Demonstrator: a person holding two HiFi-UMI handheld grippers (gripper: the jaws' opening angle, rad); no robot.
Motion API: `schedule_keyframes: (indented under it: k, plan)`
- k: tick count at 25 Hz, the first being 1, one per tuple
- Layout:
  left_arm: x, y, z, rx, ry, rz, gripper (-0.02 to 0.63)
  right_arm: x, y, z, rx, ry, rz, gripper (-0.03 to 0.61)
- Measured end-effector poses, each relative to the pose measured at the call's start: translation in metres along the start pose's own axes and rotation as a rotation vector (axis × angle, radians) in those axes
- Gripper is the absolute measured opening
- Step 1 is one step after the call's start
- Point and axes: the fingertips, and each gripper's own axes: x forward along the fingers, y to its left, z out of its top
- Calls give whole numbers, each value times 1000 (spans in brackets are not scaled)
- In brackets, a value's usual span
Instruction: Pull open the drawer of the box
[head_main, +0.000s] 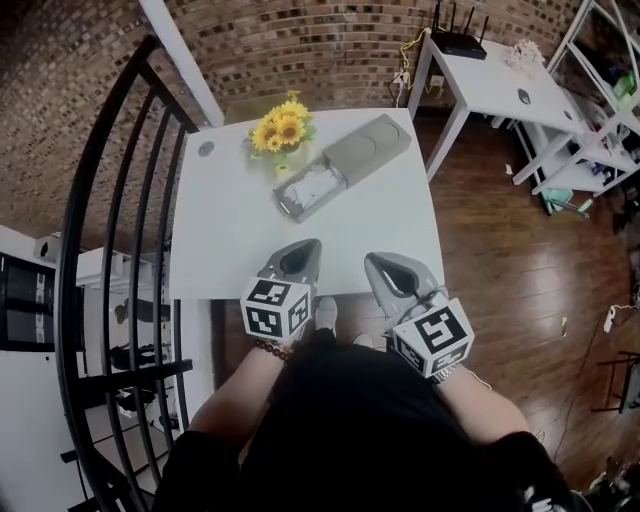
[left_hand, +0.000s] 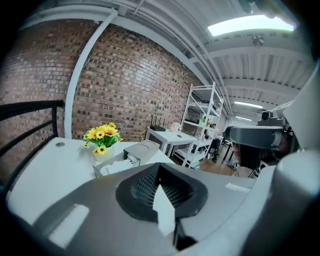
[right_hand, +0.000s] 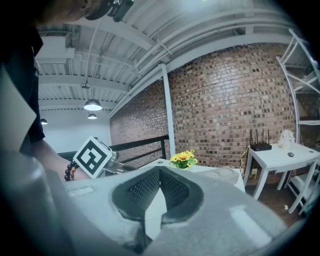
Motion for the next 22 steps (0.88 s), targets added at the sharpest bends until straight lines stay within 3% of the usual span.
schedule_keyframes:
  k: [6, 22]
  plan:
    - [-15, -27, 1, 76, -14, -12, 14, -11, 9, -2, -2, -15, 15, -11]
    - [-26, -55, 1, 151, -28, -12, 14, -26, 11, -2, -8, -34, 28, -11]
